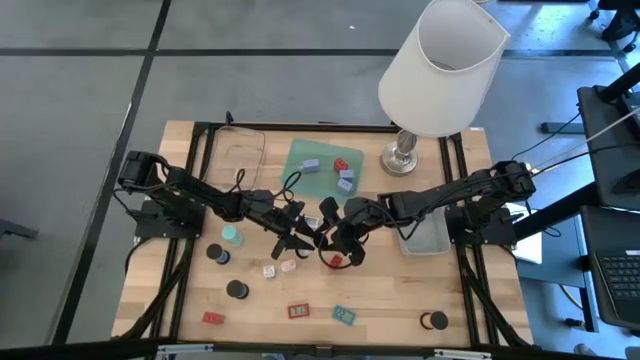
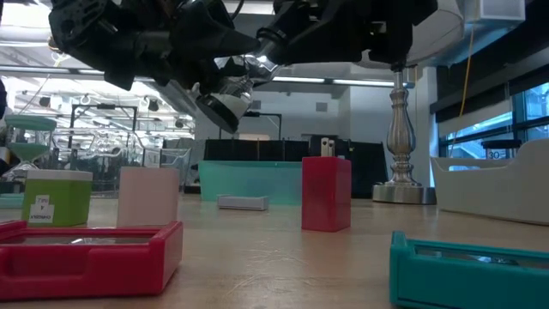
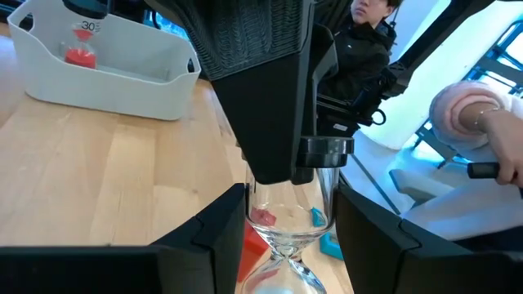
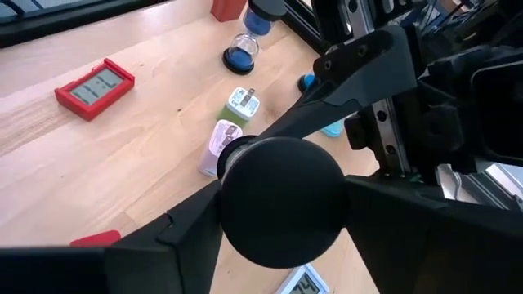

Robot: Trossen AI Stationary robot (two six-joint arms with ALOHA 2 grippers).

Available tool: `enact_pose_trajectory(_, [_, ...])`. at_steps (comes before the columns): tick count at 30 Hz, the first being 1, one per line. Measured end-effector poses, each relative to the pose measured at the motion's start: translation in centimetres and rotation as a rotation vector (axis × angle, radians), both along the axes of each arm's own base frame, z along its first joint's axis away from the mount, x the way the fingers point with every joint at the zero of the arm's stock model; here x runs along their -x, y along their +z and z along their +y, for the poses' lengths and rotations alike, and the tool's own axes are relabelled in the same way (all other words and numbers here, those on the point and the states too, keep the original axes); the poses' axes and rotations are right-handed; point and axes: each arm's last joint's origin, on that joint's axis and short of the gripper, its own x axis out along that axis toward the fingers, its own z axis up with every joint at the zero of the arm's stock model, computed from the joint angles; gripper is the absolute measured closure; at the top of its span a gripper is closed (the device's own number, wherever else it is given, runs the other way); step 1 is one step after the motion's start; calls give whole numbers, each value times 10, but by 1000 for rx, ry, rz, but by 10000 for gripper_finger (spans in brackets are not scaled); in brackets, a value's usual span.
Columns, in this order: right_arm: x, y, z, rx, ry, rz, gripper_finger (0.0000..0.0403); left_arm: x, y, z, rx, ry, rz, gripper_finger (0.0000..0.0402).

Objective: Pick & Place Office items
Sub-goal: Put the white hourglass into the gray bin

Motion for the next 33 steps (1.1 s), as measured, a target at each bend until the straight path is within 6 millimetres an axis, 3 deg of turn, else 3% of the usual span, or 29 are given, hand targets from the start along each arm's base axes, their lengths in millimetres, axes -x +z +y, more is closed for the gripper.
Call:
enact_pose_trajectory(13, [0, 0, 0, -25, 3, 4, 175, 0, 0, 0, -12, -3, -7, 232])
enact_pose_trajectory(28, [0, 0, 0, -52, -34, 23, 175, 0, 0, 0, 10, 0, 3, 149])
enact_pose_trajectory(33, [1, -2, 0, -64, -51, 47, 175, -1, 0, 10, 17, 32, 11, 118])
